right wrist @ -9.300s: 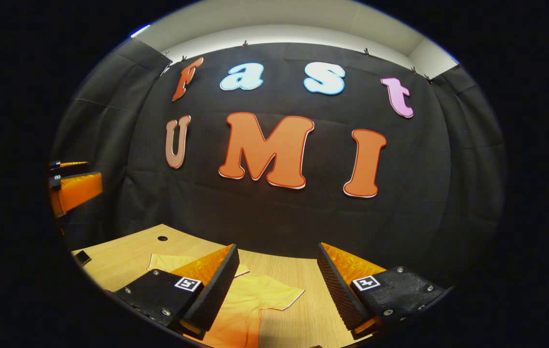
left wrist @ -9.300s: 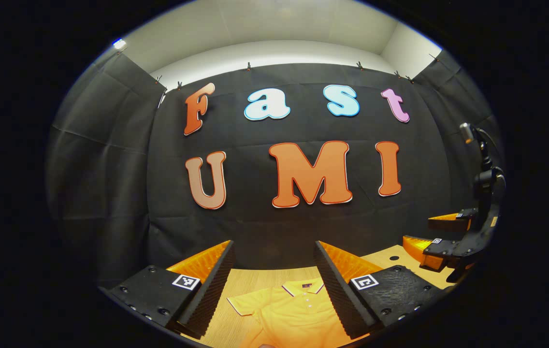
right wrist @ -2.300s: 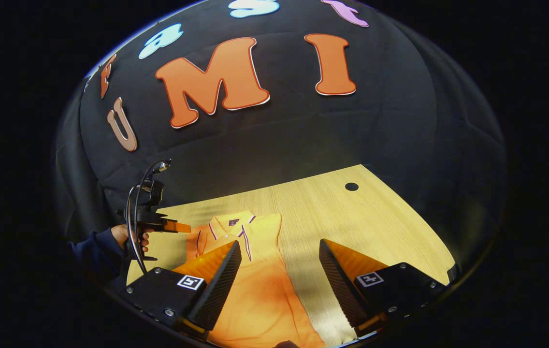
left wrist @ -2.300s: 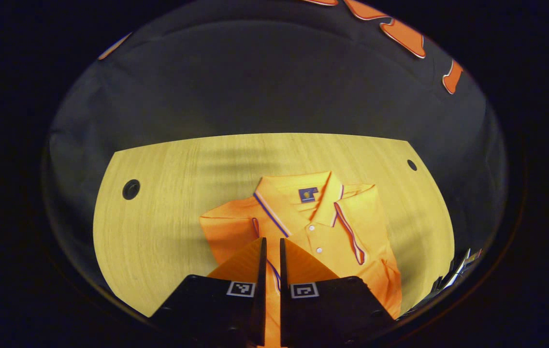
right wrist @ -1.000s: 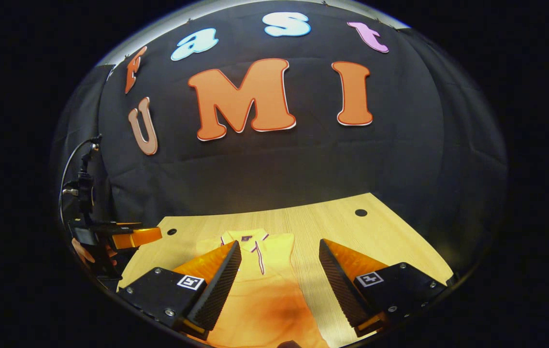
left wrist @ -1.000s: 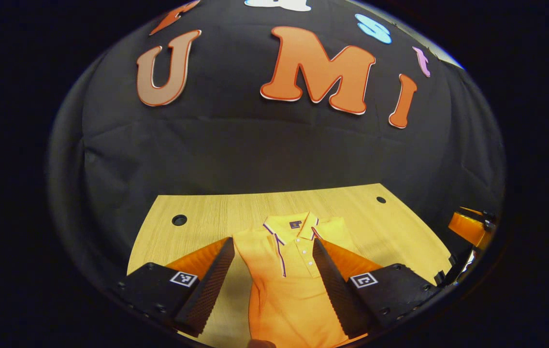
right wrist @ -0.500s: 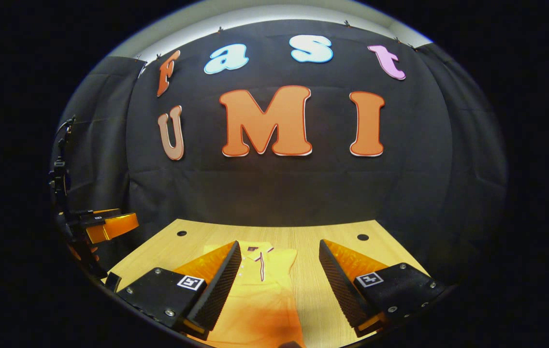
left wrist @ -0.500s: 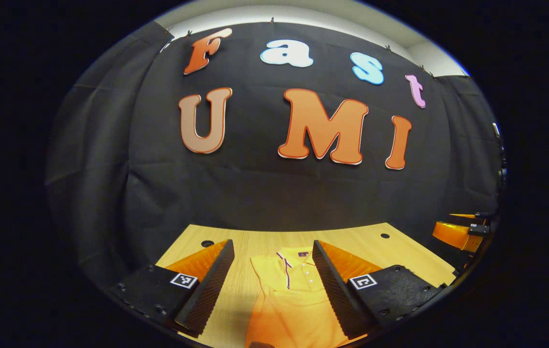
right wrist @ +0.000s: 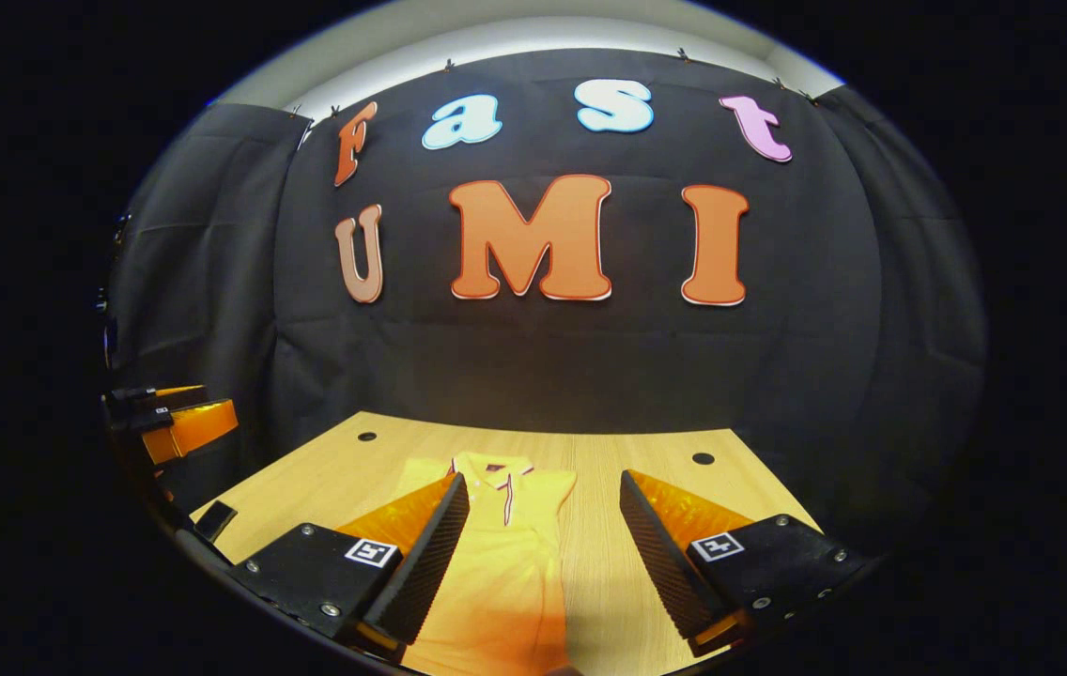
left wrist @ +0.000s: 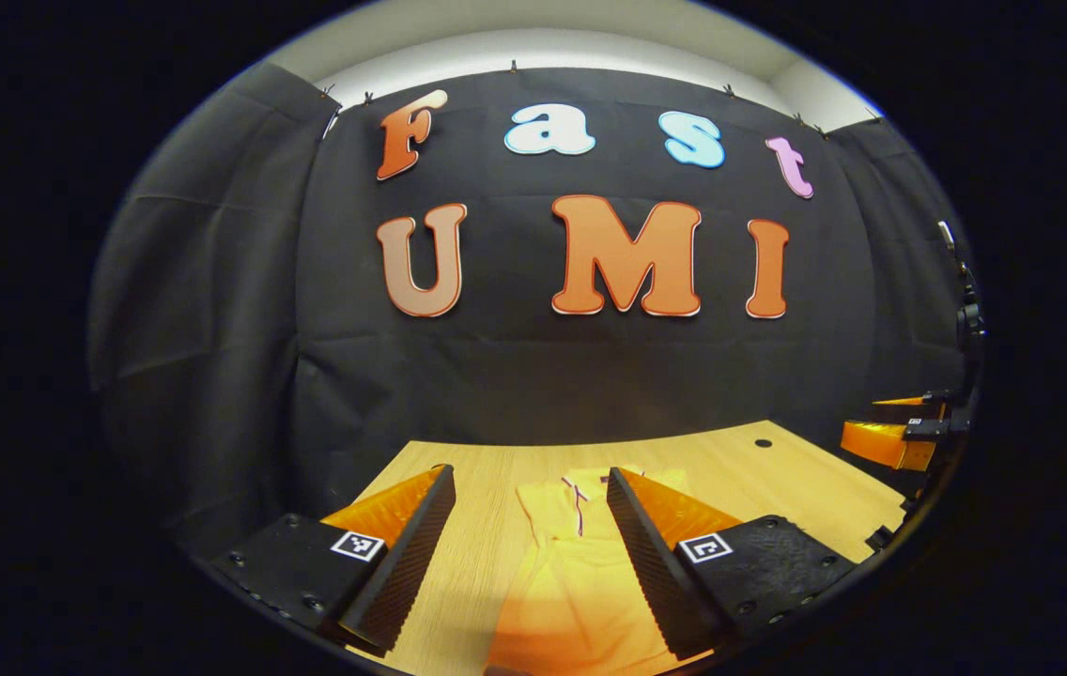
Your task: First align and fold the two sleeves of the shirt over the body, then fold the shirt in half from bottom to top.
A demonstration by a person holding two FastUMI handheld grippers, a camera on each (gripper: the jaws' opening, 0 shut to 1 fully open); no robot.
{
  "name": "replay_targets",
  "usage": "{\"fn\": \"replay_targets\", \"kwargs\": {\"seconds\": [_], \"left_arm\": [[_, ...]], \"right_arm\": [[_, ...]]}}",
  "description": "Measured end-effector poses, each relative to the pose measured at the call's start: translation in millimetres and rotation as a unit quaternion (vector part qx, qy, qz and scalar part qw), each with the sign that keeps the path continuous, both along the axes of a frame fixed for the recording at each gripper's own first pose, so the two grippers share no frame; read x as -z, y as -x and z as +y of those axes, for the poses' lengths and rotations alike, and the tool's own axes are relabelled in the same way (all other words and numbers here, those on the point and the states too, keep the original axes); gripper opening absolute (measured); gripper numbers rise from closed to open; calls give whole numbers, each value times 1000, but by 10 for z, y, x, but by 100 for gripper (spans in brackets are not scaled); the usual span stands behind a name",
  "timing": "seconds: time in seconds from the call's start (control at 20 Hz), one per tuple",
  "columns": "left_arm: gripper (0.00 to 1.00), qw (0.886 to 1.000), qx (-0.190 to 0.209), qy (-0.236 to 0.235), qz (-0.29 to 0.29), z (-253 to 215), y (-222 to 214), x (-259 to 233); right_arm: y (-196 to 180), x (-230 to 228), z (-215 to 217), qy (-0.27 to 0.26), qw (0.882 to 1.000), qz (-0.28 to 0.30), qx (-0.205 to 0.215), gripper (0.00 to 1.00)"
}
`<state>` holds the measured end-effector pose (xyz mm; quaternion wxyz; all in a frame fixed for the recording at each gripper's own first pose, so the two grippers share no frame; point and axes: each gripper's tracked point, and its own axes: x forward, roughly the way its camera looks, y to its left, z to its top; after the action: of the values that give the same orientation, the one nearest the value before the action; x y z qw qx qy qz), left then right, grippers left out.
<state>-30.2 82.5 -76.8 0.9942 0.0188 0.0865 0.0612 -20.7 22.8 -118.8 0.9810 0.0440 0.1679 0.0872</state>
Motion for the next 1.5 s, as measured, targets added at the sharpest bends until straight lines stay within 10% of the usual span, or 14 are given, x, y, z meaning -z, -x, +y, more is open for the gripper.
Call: {"fn": "replay_targets", "kwargs": {"seconds": [0.45, 1.5], "left_arm": [[97, 983, -21, 16, 180, 20, 574, 1246], [98, 859, 4, 68, 508, 348, 1211, 3191]], "right_arm": [[706, 1249, -13, 5, 980, 187, -60, 98], [1724, 2636, 25, 75, 872, 473, -101, 95]]}}
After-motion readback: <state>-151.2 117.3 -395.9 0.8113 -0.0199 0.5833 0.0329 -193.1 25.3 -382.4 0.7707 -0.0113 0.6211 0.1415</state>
